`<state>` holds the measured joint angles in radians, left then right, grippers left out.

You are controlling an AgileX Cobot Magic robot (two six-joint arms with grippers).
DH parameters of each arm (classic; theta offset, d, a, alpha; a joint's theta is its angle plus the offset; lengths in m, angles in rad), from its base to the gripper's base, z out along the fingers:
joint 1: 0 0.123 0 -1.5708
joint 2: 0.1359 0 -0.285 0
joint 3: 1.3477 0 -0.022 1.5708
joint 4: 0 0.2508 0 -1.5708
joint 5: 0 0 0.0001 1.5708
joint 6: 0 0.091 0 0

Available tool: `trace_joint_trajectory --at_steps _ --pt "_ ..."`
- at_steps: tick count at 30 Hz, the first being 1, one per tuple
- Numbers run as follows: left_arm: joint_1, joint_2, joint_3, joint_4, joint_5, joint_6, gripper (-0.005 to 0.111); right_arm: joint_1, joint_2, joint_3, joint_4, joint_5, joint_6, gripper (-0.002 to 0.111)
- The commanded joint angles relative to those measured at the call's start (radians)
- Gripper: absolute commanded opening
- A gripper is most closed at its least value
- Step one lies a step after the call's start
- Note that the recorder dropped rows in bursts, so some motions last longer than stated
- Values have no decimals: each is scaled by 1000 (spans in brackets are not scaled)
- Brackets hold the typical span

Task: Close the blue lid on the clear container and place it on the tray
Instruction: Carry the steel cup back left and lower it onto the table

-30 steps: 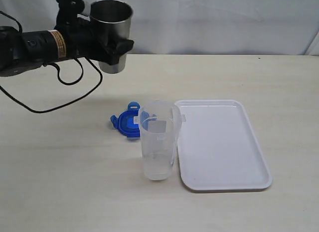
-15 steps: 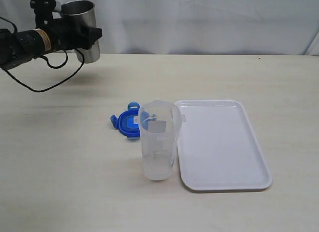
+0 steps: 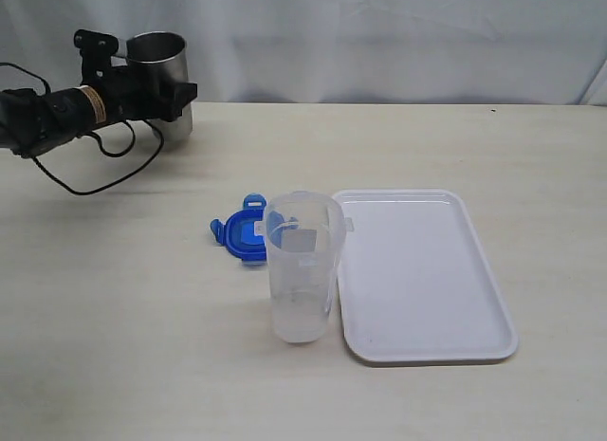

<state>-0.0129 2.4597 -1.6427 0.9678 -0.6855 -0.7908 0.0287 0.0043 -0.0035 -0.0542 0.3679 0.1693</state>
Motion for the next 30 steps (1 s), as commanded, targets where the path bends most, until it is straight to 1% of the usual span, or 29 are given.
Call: trace_joint_trajectory --at_steps 1,5,10,13,15,17,22,27,30 --pt "0 7 -18 -146 -62 103 0 -4 -4 3 -1 -4 3 5" --pt "-4 38 -28 -267 -118 116 0 -4 -4 3 -1 -4 3 5" --pt "-38 64 -56 -239 -92 149 0 -4 -4 3 -1 -4 3 5" --pt "-73 66 -56 -255 16 249 0 -4 -4 3 -1 -4 3 5" --pt "-75 66 -56 -255 22 234 0 -4 -4 3 -1 -4 3 5" --pt "-75 66 -56 -309 22 193 0 -4 -4 3 -1 -4 3 5" --pt "-75 66 -56 -293 25 181 0 -4 -4 3 -1 -4 3 5" --pt "-75 68 -56 -289 48 128 0 -4 -4 3 -1 -4 3 5" --pt "-75 68 -56 -258 53 128 0 -4 -4 3 -1 -4 3 5"
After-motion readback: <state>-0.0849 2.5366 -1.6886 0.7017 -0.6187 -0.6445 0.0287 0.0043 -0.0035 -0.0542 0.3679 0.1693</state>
